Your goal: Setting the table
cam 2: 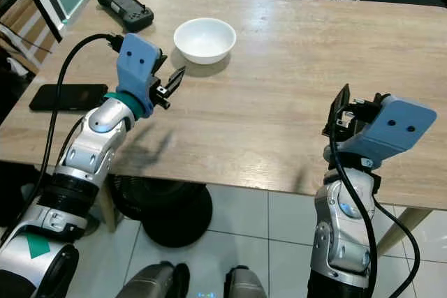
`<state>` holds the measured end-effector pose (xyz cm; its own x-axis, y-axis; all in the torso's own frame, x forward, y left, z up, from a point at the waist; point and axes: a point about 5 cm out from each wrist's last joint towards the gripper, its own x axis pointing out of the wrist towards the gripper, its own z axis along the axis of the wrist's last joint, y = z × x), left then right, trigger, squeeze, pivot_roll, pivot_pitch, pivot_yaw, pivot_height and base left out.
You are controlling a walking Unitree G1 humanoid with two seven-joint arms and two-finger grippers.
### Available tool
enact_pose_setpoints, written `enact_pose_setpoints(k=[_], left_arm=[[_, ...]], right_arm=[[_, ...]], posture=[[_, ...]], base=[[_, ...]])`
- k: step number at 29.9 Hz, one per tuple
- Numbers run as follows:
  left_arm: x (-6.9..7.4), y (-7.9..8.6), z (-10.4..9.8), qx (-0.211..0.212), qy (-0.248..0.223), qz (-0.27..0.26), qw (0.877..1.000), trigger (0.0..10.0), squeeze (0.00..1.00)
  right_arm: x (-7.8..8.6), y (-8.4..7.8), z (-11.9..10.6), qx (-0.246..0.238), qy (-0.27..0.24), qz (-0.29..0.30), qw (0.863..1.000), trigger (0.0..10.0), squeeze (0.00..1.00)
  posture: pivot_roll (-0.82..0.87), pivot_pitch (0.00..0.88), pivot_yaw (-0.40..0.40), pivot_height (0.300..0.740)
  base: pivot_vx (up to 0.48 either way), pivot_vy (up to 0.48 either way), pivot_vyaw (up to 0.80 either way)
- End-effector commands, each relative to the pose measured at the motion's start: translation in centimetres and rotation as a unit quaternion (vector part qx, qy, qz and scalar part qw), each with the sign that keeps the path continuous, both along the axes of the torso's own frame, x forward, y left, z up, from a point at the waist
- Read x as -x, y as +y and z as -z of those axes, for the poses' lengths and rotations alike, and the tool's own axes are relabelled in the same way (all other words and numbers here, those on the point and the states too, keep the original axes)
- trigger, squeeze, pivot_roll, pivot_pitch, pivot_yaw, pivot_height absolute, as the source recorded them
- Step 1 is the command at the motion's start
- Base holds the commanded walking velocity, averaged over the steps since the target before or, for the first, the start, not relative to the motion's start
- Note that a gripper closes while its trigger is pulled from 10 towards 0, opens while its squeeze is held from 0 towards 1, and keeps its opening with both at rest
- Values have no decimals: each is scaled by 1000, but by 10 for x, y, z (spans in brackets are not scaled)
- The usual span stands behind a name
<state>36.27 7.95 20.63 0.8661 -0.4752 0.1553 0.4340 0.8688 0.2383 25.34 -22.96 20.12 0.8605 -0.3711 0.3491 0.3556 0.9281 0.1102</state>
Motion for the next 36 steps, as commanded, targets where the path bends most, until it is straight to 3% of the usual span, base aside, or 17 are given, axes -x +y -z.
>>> enact_pose_setpoints(k=[1, 20, 36], left_arm=[[0, 1, 6, -4, 15, -1, 1000, 10000, 0], [5, 4, 13, -14, 24, -8, 1000, 10000, 0], [1, -2, 13, -10, 24, -12, 1000, 10000, 0]], right_arm=[[1, 1, 8, -3, 14, 1, 1000, 10000, 0], [-4, 19, 20, -4, 32, -22, 999, 10000, 0], [-2, 15, 18, 3, 28, -15, 999, 10000, 0]], posture=[[45, 0, 122, 740], [65, 0, 130, 740], [35, 0, 132, 740]], base=[[0, 0, 0], [0, 0, 0], [0, 0, 0]])
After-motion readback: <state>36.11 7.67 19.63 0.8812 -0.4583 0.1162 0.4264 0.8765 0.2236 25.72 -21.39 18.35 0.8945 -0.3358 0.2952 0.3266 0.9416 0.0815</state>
